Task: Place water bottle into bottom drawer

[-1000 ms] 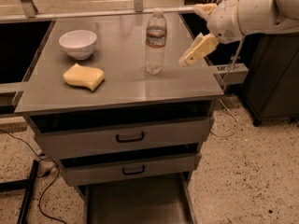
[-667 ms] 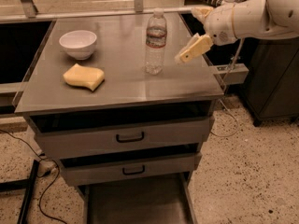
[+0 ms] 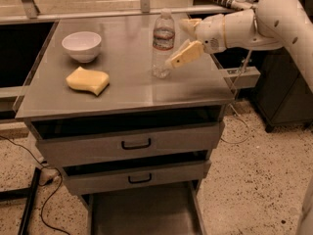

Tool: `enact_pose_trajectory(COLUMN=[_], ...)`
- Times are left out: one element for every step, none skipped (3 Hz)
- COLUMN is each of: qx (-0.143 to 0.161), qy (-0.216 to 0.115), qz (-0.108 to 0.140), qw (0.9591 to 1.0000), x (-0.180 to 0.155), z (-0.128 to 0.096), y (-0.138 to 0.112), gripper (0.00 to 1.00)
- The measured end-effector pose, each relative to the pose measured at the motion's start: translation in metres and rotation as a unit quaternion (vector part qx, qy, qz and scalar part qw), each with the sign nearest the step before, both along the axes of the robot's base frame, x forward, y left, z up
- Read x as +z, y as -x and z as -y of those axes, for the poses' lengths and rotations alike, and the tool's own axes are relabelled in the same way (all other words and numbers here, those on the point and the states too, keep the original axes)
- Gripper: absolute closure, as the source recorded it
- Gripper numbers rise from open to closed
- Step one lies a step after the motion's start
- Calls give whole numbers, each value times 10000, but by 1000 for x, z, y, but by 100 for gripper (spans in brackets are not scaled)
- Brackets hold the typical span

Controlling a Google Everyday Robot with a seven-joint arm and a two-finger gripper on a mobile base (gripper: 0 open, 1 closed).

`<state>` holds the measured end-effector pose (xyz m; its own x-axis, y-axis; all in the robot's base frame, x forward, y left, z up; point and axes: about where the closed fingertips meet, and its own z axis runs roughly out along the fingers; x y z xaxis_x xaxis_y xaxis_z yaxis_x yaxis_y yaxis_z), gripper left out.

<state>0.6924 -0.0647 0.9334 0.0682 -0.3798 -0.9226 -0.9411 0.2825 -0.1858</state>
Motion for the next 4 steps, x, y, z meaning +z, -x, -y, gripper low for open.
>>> enact_pose_trajectory(qx=[188, 176, 27, 22], qy=[-22, 66, 157, 156], qz=[-179, -191, -216, -215], qw=[9997, 9996, 9996, 9996], x=[-7, -13, -20, -20], z=[-23, -38, -47, -47], y=[5, 1, -10, -10], gripper=[0, 0, 0, 19])
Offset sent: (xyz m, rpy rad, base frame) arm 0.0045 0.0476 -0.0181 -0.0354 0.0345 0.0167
